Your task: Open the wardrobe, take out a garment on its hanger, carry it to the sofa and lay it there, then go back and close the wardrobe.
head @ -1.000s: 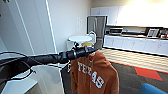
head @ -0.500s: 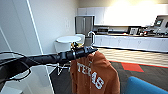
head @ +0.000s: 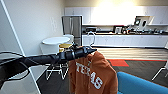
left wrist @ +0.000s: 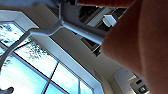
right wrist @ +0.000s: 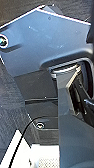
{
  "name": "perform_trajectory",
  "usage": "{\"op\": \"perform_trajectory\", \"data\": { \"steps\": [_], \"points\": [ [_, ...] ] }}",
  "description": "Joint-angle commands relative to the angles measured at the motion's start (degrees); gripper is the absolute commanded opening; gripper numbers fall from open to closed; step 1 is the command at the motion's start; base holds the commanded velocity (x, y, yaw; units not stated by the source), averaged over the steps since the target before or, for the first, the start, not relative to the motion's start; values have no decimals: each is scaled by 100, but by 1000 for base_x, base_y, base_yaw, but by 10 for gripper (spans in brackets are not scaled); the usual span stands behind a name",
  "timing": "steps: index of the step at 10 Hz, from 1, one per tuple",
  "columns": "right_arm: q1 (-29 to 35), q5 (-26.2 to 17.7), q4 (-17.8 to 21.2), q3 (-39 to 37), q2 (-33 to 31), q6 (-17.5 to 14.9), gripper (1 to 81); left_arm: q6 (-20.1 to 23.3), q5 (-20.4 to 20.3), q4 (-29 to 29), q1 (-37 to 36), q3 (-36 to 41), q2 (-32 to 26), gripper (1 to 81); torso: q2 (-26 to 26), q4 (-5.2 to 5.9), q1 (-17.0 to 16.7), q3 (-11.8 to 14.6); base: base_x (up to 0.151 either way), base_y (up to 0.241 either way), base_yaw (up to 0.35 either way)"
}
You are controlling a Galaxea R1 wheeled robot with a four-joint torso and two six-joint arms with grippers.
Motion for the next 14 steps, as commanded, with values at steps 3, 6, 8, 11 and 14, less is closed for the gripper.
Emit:
{"op": "perform_trajectory", "data": {
  "steps": [3, 6, 8, 11, 14],
  "points": [
    [168, -214, 4, 35, 35, -12, 811, 77, -394, 60, -1182, 166, -11, 10, 2, 0, 0, 0, 0, 0, -340],
    [168, -214, 4, 35, 35, -12, 811, 77, -360, 60, -1182, 157, -20, 10, 0, 0, 0, 0, 0, 0, -340],
    [168, -214, 4, 35, 44, -12, 811, 77, -359, 60, -1182, 166, -3, 10, 0, 0, 0, 0, 0, 0, -340],
    [168, -214, 4, 35, 44, -12, 811, 77, -359, 60, -1182, 192, -46, 10, 0, 0, 0, 0, 0, 0, -340],
    [169, -214, -5, 35, 44, -12, 811, 77, -341, 69, -1182, 289, -126, 10, 2, 0, 0, 0, 0, 0, -340]
  ]
}}
